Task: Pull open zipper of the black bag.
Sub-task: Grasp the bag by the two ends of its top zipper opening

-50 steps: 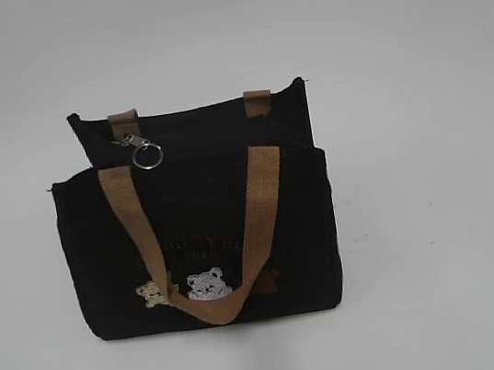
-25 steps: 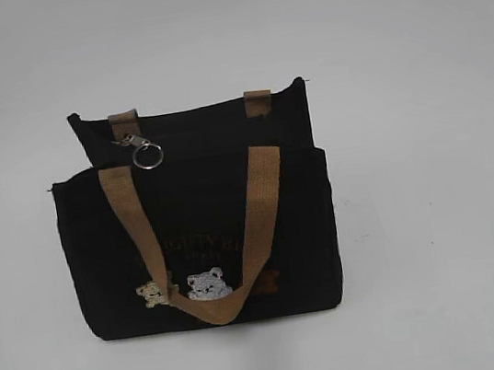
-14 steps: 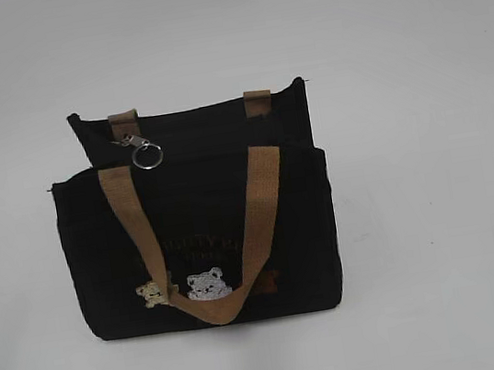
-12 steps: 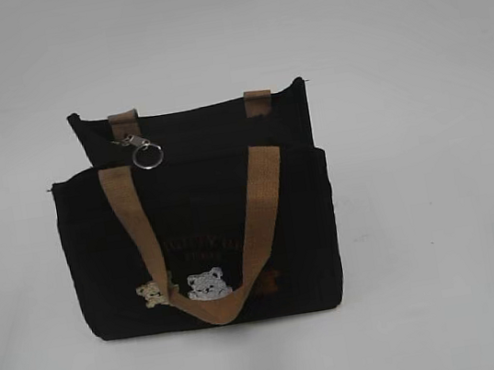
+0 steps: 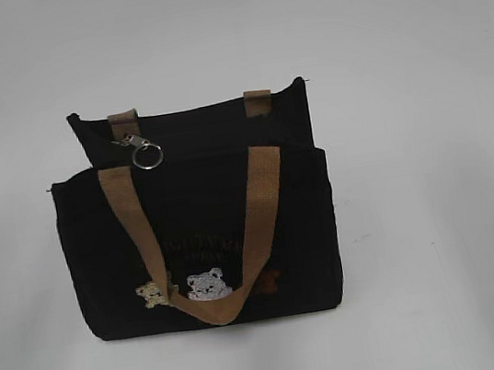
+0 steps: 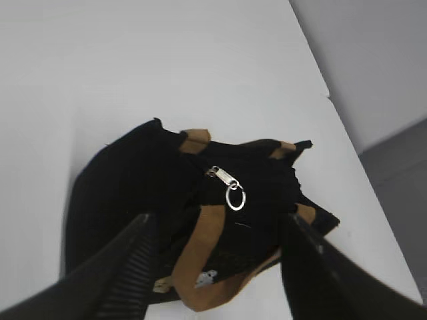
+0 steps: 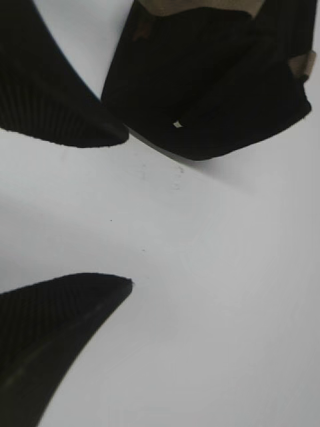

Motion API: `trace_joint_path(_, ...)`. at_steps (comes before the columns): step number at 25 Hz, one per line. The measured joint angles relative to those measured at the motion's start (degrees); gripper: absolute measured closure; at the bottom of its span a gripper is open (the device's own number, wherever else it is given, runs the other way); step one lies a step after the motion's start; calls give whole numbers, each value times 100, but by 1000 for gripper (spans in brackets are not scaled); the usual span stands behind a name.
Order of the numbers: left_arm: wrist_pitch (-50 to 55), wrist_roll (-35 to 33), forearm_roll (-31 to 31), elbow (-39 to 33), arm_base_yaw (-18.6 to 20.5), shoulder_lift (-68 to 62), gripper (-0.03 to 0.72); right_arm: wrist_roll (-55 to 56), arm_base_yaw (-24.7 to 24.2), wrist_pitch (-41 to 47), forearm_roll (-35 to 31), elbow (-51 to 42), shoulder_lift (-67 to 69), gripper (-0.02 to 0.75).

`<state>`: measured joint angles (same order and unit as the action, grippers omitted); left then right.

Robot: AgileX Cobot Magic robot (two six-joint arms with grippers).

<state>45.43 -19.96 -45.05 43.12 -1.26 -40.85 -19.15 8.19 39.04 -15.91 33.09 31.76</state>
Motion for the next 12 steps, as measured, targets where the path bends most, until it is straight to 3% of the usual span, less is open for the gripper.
trace_joint_path(4, 218, -314, -483, 542, -216, -1564, 241, -187, 285, 13, -11, 465, 1023, 288)
trace_joint_path(12, 304, -155, -486, 1552, -976, -4011, 239, -264, 716, 176, -27, 1321, 2539, 290)
